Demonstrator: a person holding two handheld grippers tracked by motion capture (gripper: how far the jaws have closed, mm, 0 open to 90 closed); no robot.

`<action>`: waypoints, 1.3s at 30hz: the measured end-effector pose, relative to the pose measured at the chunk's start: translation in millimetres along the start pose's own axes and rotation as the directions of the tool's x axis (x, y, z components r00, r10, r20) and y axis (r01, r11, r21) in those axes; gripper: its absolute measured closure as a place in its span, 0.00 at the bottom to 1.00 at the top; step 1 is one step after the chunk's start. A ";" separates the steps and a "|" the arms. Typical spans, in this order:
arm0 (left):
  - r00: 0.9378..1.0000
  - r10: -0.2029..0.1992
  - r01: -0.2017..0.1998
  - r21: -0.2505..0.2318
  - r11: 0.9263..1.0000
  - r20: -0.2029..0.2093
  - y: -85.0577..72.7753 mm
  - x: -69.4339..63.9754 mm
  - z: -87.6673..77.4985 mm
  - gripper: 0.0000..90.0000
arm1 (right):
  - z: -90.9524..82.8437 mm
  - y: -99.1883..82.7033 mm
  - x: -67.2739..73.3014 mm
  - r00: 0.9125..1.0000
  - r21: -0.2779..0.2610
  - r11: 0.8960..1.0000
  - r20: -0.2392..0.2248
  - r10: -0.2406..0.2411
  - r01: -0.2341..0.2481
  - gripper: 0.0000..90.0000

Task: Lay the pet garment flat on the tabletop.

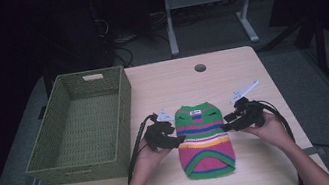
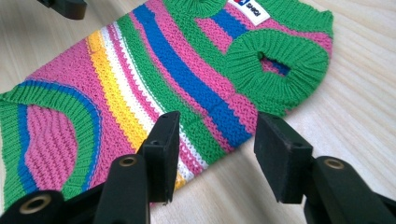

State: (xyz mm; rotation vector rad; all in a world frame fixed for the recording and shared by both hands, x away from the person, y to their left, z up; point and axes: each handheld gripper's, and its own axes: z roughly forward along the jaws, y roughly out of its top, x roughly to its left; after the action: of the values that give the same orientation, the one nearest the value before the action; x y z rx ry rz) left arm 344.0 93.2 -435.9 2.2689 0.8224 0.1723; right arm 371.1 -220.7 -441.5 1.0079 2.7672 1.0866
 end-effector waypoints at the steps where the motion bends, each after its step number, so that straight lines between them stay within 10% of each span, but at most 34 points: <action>1: 1.000 0.002 -0.002 0.001 1.000 0.000 -0.1 0.0 -1.0 0.48 | -0.8 -0.9 -0.1 1.000 -0.003 1.000 0.004 0.002 -0.002 0.54; 39: 1.000 0.028 -0.028 -0.062 0.998 -0.003 -30.3 -21.6 -31.7 0.27 | -39.3 -43.8 8.8 0.997 -0.063 0.998 0.067 0.024 -0.020 0.39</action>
State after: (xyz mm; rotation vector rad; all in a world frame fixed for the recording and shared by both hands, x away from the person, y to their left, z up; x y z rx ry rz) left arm 300.6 115.0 -430.1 2.2230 0.7765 0.2100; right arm 330.6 -264.0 -436.4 1.0497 2.6587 1.1120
